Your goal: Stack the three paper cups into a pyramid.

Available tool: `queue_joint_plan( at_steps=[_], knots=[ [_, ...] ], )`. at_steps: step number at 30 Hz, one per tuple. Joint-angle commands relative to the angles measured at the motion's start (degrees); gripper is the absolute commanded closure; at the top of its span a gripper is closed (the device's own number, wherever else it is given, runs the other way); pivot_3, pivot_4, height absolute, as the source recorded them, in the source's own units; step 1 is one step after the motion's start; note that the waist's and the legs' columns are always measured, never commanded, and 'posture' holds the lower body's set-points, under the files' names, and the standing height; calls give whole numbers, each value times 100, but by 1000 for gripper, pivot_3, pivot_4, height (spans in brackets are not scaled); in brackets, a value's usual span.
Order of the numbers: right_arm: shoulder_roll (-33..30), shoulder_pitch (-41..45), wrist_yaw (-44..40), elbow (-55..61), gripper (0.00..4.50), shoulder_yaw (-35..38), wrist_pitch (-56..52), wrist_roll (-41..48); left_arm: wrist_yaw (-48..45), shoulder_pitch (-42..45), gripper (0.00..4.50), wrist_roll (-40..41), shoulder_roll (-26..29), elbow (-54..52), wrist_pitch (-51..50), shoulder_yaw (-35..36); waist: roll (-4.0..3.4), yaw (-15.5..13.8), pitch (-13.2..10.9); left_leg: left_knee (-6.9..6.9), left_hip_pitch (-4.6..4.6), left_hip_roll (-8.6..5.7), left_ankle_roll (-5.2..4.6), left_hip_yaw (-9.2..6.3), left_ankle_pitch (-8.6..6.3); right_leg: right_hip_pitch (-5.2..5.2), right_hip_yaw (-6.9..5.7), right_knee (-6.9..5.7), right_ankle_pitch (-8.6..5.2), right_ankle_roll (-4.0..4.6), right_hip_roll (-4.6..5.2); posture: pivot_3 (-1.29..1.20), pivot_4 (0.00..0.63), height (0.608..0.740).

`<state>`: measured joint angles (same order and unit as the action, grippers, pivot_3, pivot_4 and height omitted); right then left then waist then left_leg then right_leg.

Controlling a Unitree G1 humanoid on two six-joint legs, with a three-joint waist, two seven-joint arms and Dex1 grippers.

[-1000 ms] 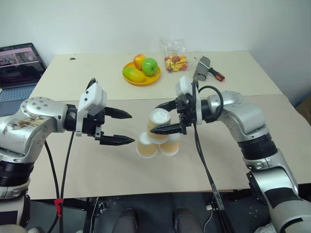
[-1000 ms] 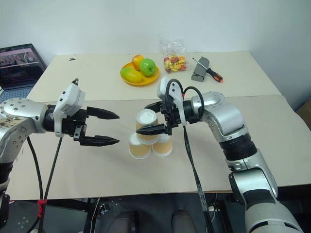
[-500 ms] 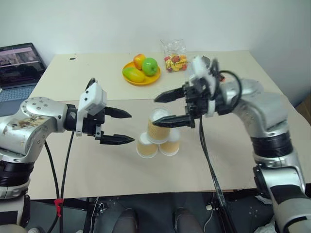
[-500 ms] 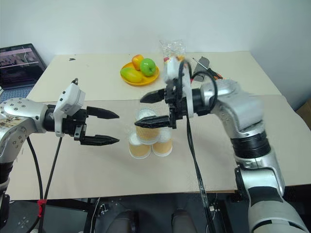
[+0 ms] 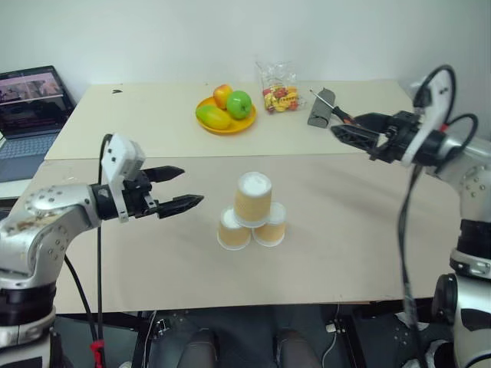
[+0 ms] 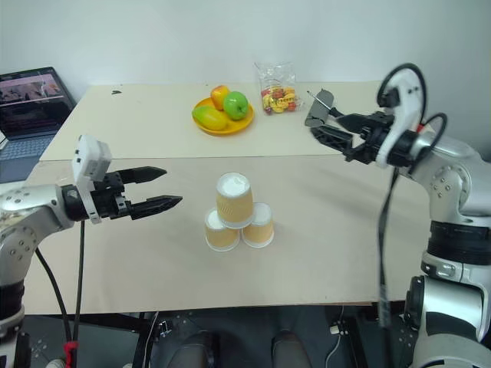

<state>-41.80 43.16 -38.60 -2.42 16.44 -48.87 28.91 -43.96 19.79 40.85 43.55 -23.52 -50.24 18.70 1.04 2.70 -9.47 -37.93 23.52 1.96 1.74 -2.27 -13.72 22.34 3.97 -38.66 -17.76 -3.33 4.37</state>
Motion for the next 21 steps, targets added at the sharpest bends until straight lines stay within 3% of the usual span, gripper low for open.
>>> queue_joint_plan(
  at_steps=[1,5,10,21],
  knots=[
    [33,-697,1100,-61,5,-171,862,-1103,1348,-530,0,-551,-679,-88,436,514,1,0,1,1,-4,0,0,2,0,-4,0,3,0,0,1,0,150,740],
    [732,-1130,2109,-260,5,45,1447,-1465,2572,-783,0,-1466,-1663,304,1404,386,2,-17,1,0,-12,-4,2,13,1,-4,8,19,1,2,6,0,150,740],
    [1301,-1504,2450,-495,5,158,2222,-1543,3946,-718,0,-2402,-2537,1178,2784,694,3,-35,1,-3,-23,-4,6,16,4,-7,11,3,4,4,6,0,150,740],
    [1408,-1582,2707,-1154,5,215,2974,-1661,4606,-355,0,-2866,-2671,3225,4634,913,2,-47,2,-3,-24,-5,7,18,4,-8,10,4,4,4,7,0,150,740]
  ],
)
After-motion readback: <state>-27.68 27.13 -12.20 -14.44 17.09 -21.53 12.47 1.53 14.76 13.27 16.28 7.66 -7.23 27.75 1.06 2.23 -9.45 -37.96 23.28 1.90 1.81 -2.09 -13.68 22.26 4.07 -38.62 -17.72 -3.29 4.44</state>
